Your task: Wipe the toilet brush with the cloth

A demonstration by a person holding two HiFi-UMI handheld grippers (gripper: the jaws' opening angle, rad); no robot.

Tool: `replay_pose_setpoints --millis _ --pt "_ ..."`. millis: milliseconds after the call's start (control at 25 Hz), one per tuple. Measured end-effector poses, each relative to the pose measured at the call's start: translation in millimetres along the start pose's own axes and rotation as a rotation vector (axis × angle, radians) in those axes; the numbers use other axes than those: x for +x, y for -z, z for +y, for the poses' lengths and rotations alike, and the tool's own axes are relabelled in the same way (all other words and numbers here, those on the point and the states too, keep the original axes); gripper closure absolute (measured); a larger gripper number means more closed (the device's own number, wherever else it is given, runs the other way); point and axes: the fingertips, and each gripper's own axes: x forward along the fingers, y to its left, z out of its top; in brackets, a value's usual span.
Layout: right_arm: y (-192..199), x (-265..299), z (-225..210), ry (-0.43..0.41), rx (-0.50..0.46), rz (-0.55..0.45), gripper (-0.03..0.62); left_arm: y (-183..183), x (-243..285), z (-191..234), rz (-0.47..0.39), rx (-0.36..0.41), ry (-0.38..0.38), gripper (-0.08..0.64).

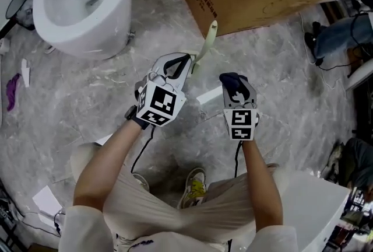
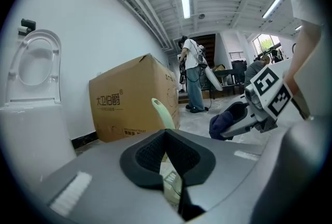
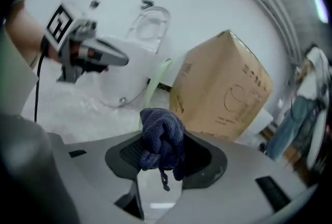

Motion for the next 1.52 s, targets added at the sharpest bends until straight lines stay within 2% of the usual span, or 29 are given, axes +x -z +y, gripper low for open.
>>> replay_pose_setpoints --millis 80,120,200,320,400,520,600,680,760,840,920,1000,1080,1200,1400,1520 --pt "-4 2 -5 -0.004 0.253 -0.063 0.41 1 -2 -2 0.006 0.033 -0.003 0.558" --pt "-6 6 -6 -0.008 0.335 -0.084 0.41 1 -3 -3 0.009 0.047 -0.005 0.558" --pt "-10 11 -4 -0.025 0.388 -0.099 0.41 2 -7 -4 0.011 0.046 -0.007 0.558" --pt "-29 11 2 -0.05 0.359 -0.138 0.41 5 -13 0 0.023 0.03 -0.02 0.558" --pt "-45 9 3 -0.042 0.277 -0.176 0.408 3 -14 2 0.043 0.049 -0.024 0.558" --pt "-57 0 3 0.005 0.151 -0.215 0.41 -12 -20 0 0.078 0.181 -0.036 0.558" --pt "-60 -10 7 0.019 0.059 -0.228 0.41 -24 -28 2 0.095 0.209 -0.046 0.558" --pt "-47 -19 14 0.014 -0.023 -0.184 0.409 -32 -35 1 0.106 0.174 -0.052 0.558" --pt "-19 -32 23 0.009 -0.081 -0.099 0.408 -38 -43 -7 0.111 0.153 -0.04 0.558" --pt "9 -48 29 0.013 -0.079 -0.023 0.408 -47 -54 -19 0.111 0.127 -0.014 0.558" --pt "18 -64 32 0.017 -0.001 0.005 0.408 -53 -69 -32 0.121 0.058 -0.003 0.558" --pt "12 -85 32 0.016 0.083 0.011 0.408 -58 -83 -43 0.144 -0.033 -0.048 0.558" --pt "-6 -104 27 0.005 0.143 0.01 0.408 -73 -90 -53 0.137 -0.079 -0.085 0.558" --pt "-54 -134 19 -0.029 0.188 -0.014 0.408 -115 -100 -61 0.132 -0.082 -0.078 0.558" --pt "-153 -185 -3 -0.077 0.24 -0.069 0.408 -202 -127 -42 0.154 -0.133 -0.124 0.558" --pt "-206 -226 -24 -0.093 0.29 -0.053 0.408 -268 -143 -35 0.154 -0.135 -0.114 0.558"
